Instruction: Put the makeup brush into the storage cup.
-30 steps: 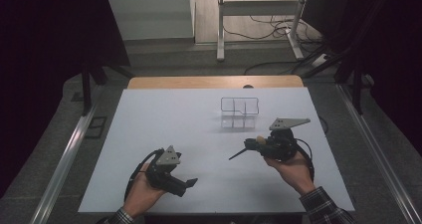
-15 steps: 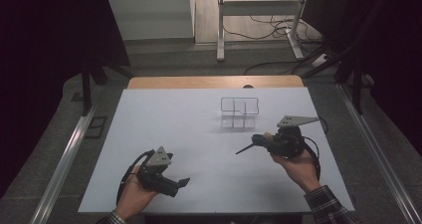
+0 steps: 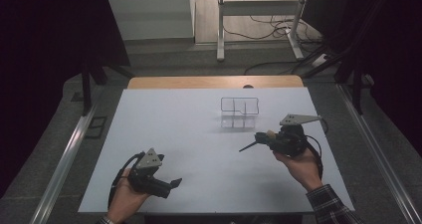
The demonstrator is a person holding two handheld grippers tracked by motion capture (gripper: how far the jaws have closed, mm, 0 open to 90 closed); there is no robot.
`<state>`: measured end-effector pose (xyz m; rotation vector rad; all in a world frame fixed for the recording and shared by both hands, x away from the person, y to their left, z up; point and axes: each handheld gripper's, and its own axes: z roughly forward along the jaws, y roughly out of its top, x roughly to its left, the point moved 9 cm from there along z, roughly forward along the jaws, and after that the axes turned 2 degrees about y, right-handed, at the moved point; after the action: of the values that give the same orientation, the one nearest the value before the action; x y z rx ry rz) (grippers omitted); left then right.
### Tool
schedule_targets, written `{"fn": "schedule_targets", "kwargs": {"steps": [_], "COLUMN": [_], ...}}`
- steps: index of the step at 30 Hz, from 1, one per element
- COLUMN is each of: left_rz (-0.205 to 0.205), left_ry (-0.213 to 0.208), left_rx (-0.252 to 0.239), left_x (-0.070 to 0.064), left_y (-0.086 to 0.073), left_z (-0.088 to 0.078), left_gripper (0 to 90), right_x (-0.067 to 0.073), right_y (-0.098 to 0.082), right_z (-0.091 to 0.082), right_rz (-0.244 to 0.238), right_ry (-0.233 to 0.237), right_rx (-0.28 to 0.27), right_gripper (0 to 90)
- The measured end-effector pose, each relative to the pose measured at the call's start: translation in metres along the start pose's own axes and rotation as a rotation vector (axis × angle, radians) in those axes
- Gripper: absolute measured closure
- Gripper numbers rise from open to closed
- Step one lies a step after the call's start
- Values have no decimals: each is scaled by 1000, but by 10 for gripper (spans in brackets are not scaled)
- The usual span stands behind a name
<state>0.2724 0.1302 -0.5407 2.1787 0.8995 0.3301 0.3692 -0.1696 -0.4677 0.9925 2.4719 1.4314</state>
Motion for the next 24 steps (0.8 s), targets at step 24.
{"fn": "schedule_targets", "kwargs": {"steps": [24], "left_rz": [-59], "left_ry": [35], "left_rx": [-10], "left_x": [11], "left_y": [-19], "left_z": [-17], "left_gripper": [22], "right_x": [-22], "right_y": [15], "right_z": [-10], "right_rz": [7], "right_ry": [-39], "right_rx": [-47], "right_gripper": [841]}}
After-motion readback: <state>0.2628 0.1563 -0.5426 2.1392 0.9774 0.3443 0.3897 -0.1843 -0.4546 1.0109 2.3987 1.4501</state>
